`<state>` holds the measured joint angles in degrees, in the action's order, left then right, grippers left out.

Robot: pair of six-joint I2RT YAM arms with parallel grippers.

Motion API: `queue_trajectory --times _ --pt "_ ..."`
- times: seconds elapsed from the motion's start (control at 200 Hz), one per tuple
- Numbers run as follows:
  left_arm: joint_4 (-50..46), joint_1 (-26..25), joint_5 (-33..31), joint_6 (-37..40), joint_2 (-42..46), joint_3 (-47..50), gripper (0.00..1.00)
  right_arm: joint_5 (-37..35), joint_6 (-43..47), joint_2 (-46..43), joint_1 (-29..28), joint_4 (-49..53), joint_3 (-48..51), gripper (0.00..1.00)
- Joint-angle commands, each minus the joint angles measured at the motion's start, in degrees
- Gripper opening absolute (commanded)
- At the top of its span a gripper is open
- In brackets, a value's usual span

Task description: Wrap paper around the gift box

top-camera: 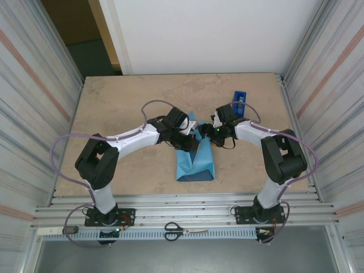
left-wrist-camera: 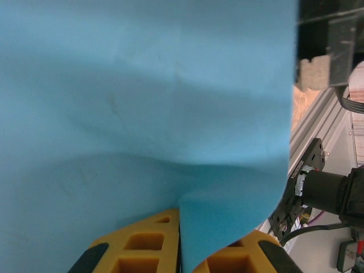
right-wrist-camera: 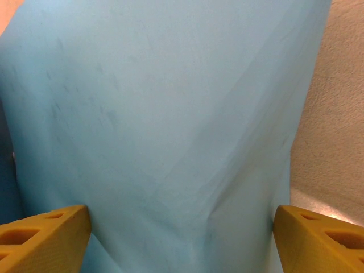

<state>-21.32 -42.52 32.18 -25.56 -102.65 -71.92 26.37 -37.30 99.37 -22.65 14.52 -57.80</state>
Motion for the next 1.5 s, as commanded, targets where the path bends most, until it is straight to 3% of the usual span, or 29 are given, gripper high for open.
queue_trajectory --times 0.0,0.807,1.032,1.493 --pt "4.25 -0.90 2.33 -0.69 -1.40 -0.81 0.10 -4.20 -0.58 2.84 -2.21 8.68 3.82 0.82" --pt "6.31 -1.49 0.73 -2.44 -6.07 4.68 0.17 -2.29 -0.85 1.71 -2.39 9.07 0.96 0.82" --pt "7.35 -1.40 0.04 -2.57 -6.25 6.94 0.32 -3.33 -0.27 -0.33 -1.07 12.87 -3.39 0.84" --pt "8.28 -1.38 1.30 -1.60 -7.48 8.32 0.48 -4.49 0.74 -7.90 5.67 16.06 -4.24 0.90"
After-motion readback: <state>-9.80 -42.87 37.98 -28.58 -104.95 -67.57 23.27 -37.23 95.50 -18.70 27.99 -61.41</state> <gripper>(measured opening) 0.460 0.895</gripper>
